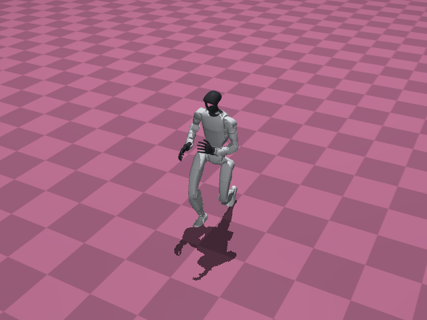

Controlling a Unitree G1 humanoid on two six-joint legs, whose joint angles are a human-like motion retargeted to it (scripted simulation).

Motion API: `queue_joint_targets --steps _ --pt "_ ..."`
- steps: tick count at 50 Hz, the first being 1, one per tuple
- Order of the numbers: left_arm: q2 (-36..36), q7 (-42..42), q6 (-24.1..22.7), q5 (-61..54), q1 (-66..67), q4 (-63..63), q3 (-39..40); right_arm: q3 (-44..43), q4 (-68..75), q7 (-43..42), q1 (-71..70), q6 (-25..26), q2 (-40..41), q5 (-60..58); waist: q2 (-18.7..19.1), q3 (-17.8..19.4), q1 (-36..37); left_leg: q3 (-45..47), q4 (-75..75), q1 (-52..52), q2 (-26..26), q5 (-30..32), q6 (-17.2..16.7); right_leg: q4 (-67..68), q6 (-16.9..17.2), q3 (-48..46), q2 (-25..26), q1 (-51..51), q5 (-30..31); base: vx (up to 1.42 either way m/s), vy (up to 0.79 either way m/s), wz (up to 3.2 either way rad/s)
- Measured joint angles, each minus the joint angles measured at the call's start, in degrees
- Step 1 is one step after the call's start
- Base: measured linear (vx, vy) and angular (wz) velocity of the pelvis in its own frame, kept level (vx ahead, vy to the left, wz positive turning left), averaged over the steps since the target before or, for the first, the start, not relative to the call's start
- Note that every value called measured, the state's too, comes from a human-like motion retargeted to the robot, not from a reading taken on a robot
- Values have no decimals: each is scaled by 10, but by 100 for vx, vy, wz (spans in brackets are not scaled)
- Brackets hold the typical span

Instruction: Run

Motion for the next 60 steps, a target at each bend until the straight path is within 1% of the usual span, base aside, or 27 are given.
queue_joint_targets --steps 3,5,7,8,11,15,17,19,21,23,25,26,28,30,33,35,37,39,41,43,45,46,50,52,56,58,60 --pt "-10 -14 12 2 39 8 -17 0 -14 -6 -19 -1 2 -2 11 8 20 4 155 -29 47 39 11 67 -44 6 30 20 -42 -5 -6 -19" --pt "-17 -25 32 1 75 34 -23 -4 -20 -15 -57 3 0 -14 12 19 43 6 252 -74 78 11 42 114 -78 12 39 49 -96 -4 -8 -14" --pt "-23 -44 51 -3 108 77 -24 -9 -19 -28 -119 10 -1 -28 2 27 70 10 299 -148 88 -43 81 126 -90 25 34 90 -138 -3 -7 -3" --pt "-25 -55 55 -6 129 97 -23 -10 -20 -33 -148 11 0 -33 -7 28 83 17 296 -187 82 -70 96 121 -85 33 28 113 -148 0 0 0" --pt "-20 -88 52 -21 205 131 -8 -13 -41 -44 -205 6 -3 -36 -39 21 117 48 192 -280 38 -115 113 83 -45 58 3 188 -135 0 0 0" --pt "-1 -113 42 -42 291 136 15 -16 -79 -60 -234 -2 -15 -43 -86 2 148 84 -59 -335 -59 -112 92 47 30 65 -59 276 -71 5 6 24" --pt "1 -111 44 -47 312 129 24 -16 -84 -60 -236 0 -17 -52 -106 -5 150 84 -135 -337 -109 -106 96 75 56 63 -95 298 -38 1 6 18" --pt "-1 -103 45 -43 318 117 31 -14 -82 -55 -226 2 -15 -60 -119 -6 147 81 -121 -334 -139 -106 113 143 69 63 -127 306 3 0 0 0" --pt "-4 -86 46 -29 309 101 39 -10 -72 -50 -203 6 -7 -69 -130 -3 137 78 -70 -323 -161 -122 137 237 69 62 -164 297 45 -1 2 -9" --pt "-6 -59 52 -8 278 80 47 -8 -58 -45 -174 12 3 -81 -138 4 121 73 -29 -296 -180 -157 161 334 50 64 -205 266 59 -3 6 -25" --pt "-2 -24 64 14 212 61 49 -8 -40 -42 -147 17 12 -91 -140 13 100 60 -22 -249 -191 -194 171 405 16 74 -235 203 31 -2 6 -29" --pt "-1 -11 69 18 172 53 47 -5 -33 -39 -135 18 13 -91 -134 15 86 49 -35 -215 -190 -203 165 414 0 76 -236 164 7 -1 4 -25" --pt "2 6 73 17 98 36 41 0 -26 -30 -108 17 9 -81 -113 15 58 26 -69 -146 -177 -206 141 393 -22 67 -222 89 -33 0 1 -9" --pt "3 8 64 10 42 16 34 3 -29 -17 -83 16 1 -60 -84 12 31 9 -106 -78 -148 -183 104 313 -26 43 -185 32 -51 2 -3 -8" --pt "12 -5 34 9 0 -8 11 1 -35 4 -53 20 -10 -30 -36 6 7 0 -110 -8 -78 -101 40 116 1 9 -94 -2 -28 1 -7 -25" --pt "14 -15 22 14 -4 -23 -4 -2 -40 9 -44 21 -13 -18 -5 4 5 1 -55 3 -26 -39 11 13 12 -1 -32 -3 -3 -5 -7 -30" --pt "10 -22 20 13 12 -31 -15 -5 -50 2 -46 19 -12 -15 7 7 12 5 38 -3 8 -3 9 23 -2 1 -5 5 -9 -7 -6 -21" --pt "1 -27 31 5 42 -26 -21 -10 -60 -11 -62 19 -13 -21 13 14 29 9 146 -28 40 -4 28 74 -34 5 10 26 -47 -5 -7 -19" --pt "-8 -31 49 -5 78 -11 -21 -20 -66 -28 -95 25 -18 -36 13 27 55 13 242 -76 71 -45 65 121 -66 12 16 60 -105 -4 -7 -16" --pt "-15 -41 64 -17 111 10 -14 -30 -64 -48 -145 35 -24 -56 6 37 85 19 287 -150 81 -103 106 134 -79 22 11 104 -154 -1 -3 -5" --pt "-17 -61 64 -30 146 24 3 -35 -63 -63 -191 39 -25 -66 -12 36 110 38 249 -230 60 -143 129 112 -64 34 -5 152 -162 1 1 10" --pt "-14 -71 61 -33 170 27 11 -35 -69 -66 -201 36 -24 -64 -24 31 121 52 196 -257 43 -151 129 92 -46 40 -15 177 -148 4 4 22" --pt "5 -106 45 -33 253 33 36 -31 -94 -63 -218 21 -25 -67 -77 7 154 105 -84 -312 -51 -133 98 45 40 49 -76 264 -61 5 7 32" --pt "8 -106 47 -33 278 29 43 -29 -102 -55 -221 18 -28 -74 -101 -1 154 113 -183 -313 -105 -119 98 73 65 47 -115 287 -26 0 7 32" --pt "6 -87 51 -10 287 11 54 -22 -102 -48 -205 21 -24 -92 -127 3 145 105 -104 -315 -155 -137 145 234 71 49 -182 299 37 -1 1 -5" --pt "6 -66 60 16 262 1 61 -21 -92 -46 -187 27 -16 -107 -137 13 131 101 -45 -297 -173 -174 175 332 52 55 -223 275 49 -3 5 -19" --pt "8 -38 76 43 203 -5 64 -21 -76 -42 -170 32 -7 -123 -140 24 110 89 -25 -258 -181 -211 184 404 16 66 -253 220 26 -2 2 -9"
